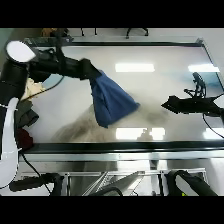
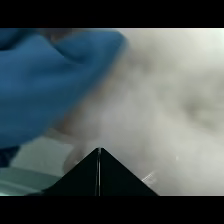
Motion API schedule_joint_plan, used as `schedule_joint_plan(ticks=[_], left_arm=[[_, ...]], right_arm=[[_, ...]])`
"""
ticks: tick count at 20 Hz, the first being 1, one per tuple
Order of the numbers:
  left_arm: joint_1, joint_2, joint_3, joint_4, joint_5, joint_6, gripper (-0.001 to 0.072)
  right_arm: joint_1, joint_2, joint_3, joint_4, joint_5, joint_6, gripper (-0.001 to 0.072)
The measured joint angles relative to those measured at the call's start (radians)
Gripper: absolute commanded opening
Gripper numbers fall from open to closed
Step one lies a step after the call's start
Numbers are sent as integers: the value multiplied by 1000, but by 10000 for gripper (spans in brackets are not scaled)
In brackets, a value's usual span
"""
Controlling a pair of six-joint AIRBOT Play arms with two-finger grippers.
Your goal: Fold the shirts.
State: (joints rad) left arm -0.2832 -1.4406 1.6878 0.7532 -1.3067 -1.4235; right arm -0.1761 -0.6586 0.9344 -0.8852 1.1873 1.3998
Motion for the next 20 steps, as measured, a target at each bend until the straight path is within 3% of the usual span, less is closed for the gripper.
schedule_joint_plan(ticks=[1, 2, 3, 9, 13, 20], left_arm=[[-22, 6, -34, 22, 4, -5, 380], [-37, 11, -64, 37, 11, -9, 684], [-46, 15, -90, 52, 18, -10, 680], [35, 31, -172, 104, -63, -21, 679], [73, 74, -367, 156, -85, -24, 679], [70, 110, -771, 183, 130, -19, 678]], right_arm=[[-5, -3, 3, 8, 21, -8, 159], [-8, -6, 5, 13, 40, -18, 407], [-11, -13, 7, 16, 54, -26, 483], [-17, -112, 9, -30, 88, -45, 481], [-17, -245, 10, -45, 55, -61, 480], [8, -458, 8, 0, 14, -143, 479]])
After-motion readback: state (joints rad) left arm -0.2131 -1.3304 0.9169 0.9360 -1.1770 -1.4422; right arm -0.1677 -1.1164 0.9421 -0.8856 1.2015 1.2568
